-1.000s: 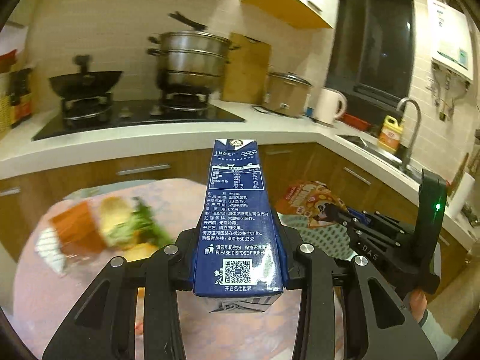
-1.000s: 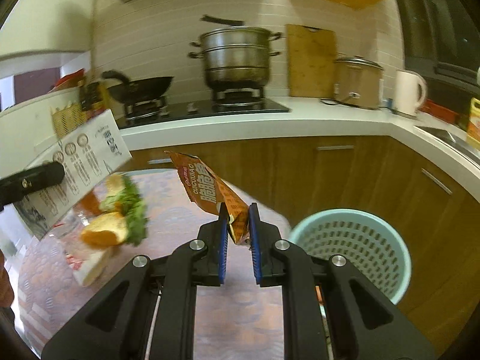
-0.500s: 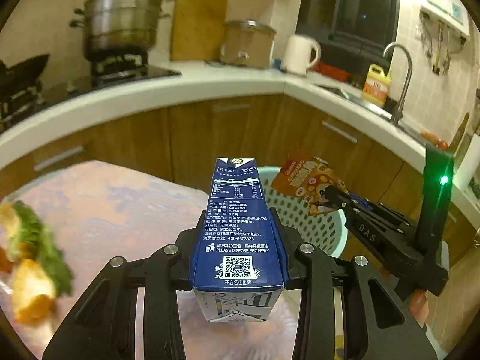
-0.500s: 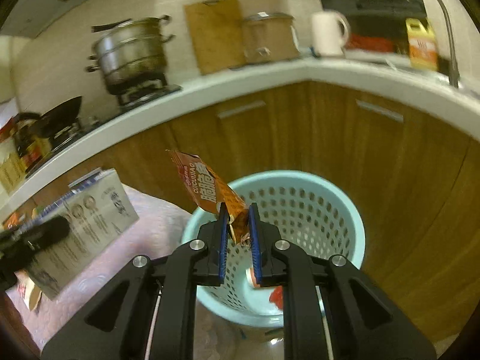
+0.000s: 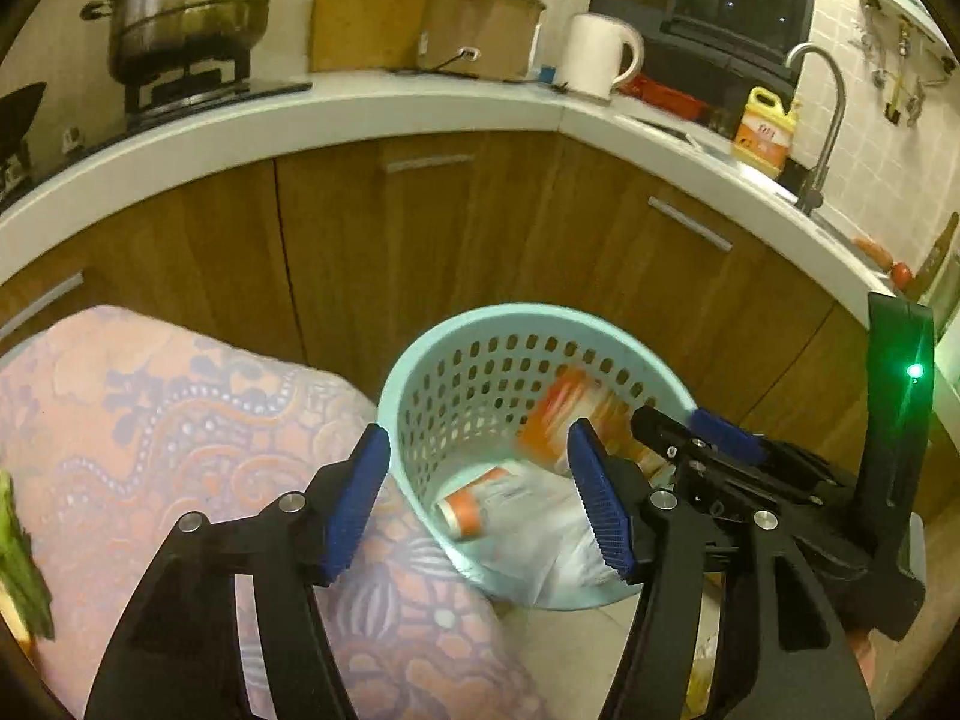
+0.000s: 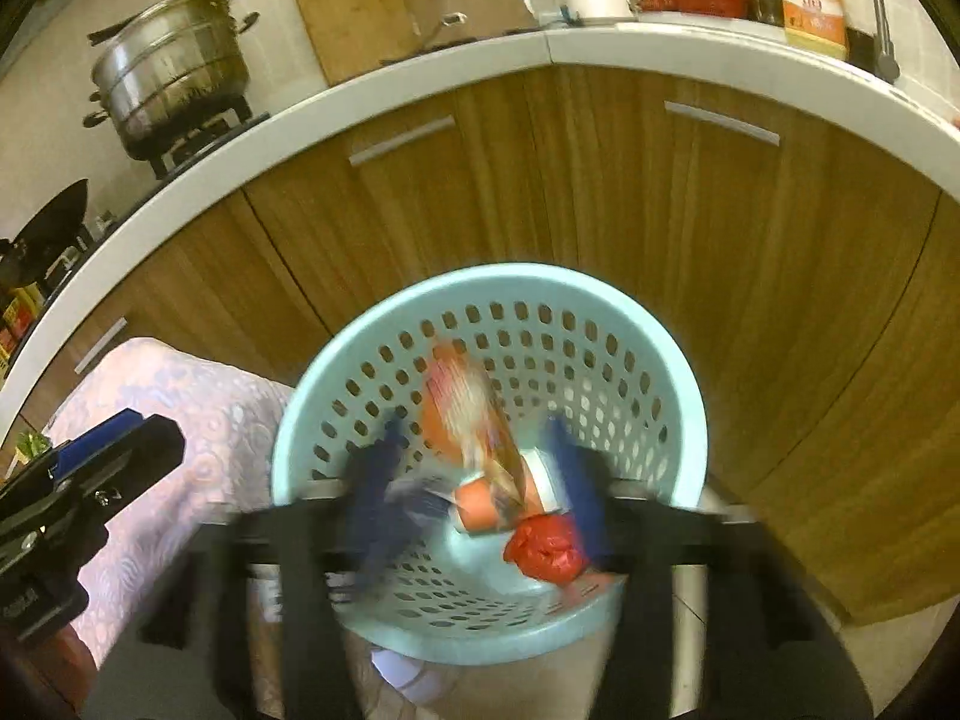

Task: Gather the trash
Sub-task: 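Carry carton and wrapper over the blue basket and open both tools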

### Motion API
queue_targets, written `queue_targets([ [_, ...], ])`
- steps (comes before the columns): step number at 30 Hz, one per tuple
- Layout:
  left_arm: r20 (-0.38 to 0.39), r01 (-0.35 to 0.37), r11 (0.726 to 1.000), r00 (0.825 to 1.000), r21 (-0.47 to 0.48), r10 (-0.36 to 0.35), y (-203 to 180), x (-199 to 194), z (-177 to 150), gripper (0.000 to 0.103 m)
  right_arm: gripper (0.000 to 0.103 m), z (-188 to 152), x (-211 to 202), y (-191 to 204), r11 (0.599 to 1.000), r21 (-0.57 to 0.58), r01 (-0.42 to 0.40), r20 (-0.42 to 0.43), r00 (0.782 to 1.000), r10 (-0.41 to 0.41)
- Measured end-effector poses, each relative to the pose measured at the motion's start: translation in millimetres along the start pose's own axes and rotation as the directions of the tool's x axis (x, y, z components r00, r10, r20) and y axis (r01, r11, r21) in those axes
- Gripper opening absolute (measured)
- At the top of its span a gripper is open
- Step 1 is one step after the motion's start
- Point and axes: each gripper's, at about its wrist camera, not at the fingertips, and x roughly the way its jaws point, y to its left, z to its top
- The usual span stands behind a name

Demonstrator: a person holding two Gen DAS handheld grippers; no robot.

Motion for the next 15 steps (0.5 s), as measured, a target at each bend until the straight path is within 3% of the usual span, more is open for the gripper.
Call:
queue_targets([
  [9, 0.024, -0.009, 1.000, 1.000, -0.008, 0.009, 7, -19, -12, 0.061, 0.062, -5, -20, 0, 1.000, -0.011, 0.001, 0.046, 0.999, -0.001],
  [15, 0.103, -0.003, 1.000, 0.995, -0.007, 0.003, 8, -65, -20, 0.061, 0.062, -3, -54, 21, 0.998, -0.049, -0.039, 0.099, 0.994, 0.044],
])
